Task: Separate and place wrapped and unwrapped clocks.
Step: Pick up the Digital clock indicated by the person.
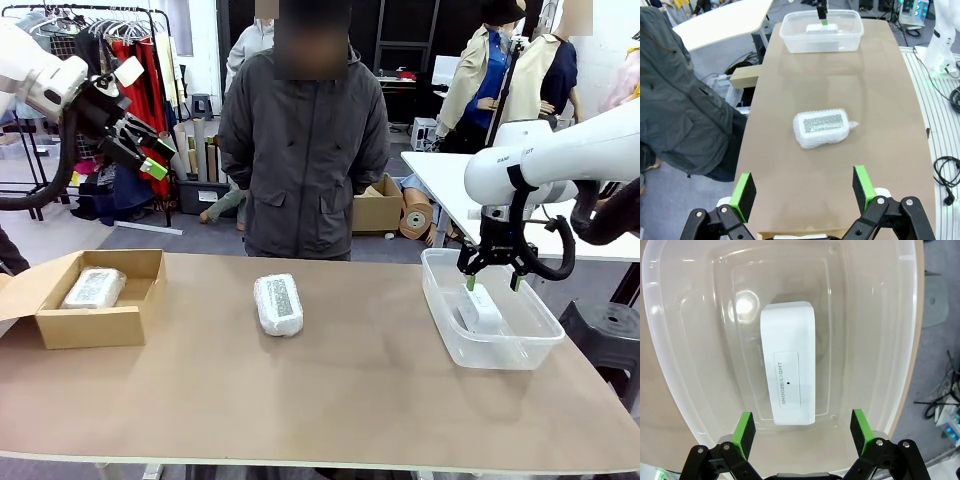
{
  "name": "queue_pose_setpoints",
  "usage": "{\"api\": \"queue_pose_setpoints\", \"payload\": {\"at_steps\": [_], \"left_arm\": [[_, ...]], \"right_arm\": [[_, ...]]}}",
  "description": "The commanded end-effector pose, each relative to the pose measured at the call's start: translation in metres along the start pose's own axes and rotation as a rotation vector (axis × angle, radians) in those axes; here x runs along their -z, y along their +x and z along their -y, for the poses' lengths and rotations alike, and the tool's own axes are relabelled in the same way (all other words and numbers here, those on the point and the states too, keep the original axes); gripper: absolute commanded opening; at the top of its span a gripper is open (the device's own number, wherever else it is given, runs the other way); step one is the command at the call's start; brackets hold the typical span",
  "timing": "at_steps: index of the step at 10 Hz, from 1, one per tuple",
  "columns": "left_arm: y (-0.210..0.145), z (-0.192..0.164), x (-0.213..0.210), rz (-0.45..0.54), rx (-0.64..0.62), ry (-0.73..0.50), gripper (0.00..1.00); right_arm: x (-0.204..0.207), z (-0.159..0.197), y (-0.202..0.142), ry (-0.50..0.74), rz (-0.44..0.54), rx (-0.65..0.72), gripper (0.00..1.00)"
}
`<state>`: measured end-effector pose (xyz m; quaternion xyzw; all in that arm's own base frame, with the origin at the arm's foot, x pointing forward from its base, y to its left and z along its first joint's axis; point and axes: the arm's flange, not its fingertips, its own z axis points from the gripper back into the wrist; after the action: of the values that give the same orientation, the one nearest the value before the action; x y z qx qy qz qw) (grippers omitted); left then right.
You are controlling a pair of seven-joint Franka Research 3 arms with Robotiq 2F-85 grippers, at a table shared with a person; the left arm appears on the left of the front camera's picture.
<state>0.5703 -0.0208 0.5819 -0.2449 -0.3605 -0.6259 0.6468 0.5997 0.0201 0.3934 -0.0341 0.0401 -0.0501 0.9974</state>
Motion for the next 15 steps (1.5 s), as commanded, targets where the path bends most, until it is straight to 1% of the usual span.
{"api": "queue_pose_setpoints", "payload": {"at_steps": [1,2,3,4,6,7,8,9,10,11,12,13,15], "left_arm": [[0.000,0.001,-0.001,0.000,-0.001,0.002,1.00],[0.000,0.001,-0.001,0.000,-0.001,0.002,1.00],[0.000,0.001,-0.001,0.000,-0.001,0.002,1.00],[0.000,0.001,-0.001,0.000,-0.001,0.002,1.00],[0.000,0.001,-0.001,0.000,-0.001,0.002,1.00],[0.000,0.001,-0.001,0.000,-0.001,0.002,1.00],[0.000,0.001,-0.001,0.000,-0.001,0.002,1.00],[0.000,0.001,-0.001,0.000,-0.001,0.002,1.00],[0.000,0.001,-0.001,0.000,-0.001,0.002,1.00],[0.000,0.001,-0.001,0.000,-0.001,0.002,1.00],[0.000,0.001,-0.001,0.000,-0.001,0.002,1.00],[0.000,0.001,-0.001,0.000,-0.001,0.002,1.00],[0.000,0.001,-0.001,0.000,-0.001,0.002,1.00]], "right_arm": [[-0.001,0.000,0.001,-0.001,0.012,-0.002,1.00],[0.000,0.000,0.000,0.000,0.000,0.000,1.00],[-0.001,-0.008,-0.004,-0.021,0.027,-0.029,1.00],[-0.018,-0.006,-0.009,-0.043,0.029,-0.108,1.00],[-0.045,-0.010,-0.026,-0.090,0.086,-0.247,1.00],[-0.069,-0.009,-0.032,-0.124,0.118,-0.345,1.00],[-0.079,-0.015,-0.044,-0.124,0.157,-0.448,1.00],[-0.095,-0.017,-0.052,-0.122,0.170,-0.593,1.00],[-0.108,-0.023,-0.061,-0.070,0.157,-0.767,1.00],[-0.121,-0.029,-0.071,0.004,0.195,-0.962,1.00],[-0.136,-0.036,-0.080,0.023,0.265,-1.093,1.00],[-0.148,-0.043,-0.087,0.040,0.329,-1.198,1.00],[-0.171,-0.051,-0.089,0.125,0.426,-1.313,1.00]]}}
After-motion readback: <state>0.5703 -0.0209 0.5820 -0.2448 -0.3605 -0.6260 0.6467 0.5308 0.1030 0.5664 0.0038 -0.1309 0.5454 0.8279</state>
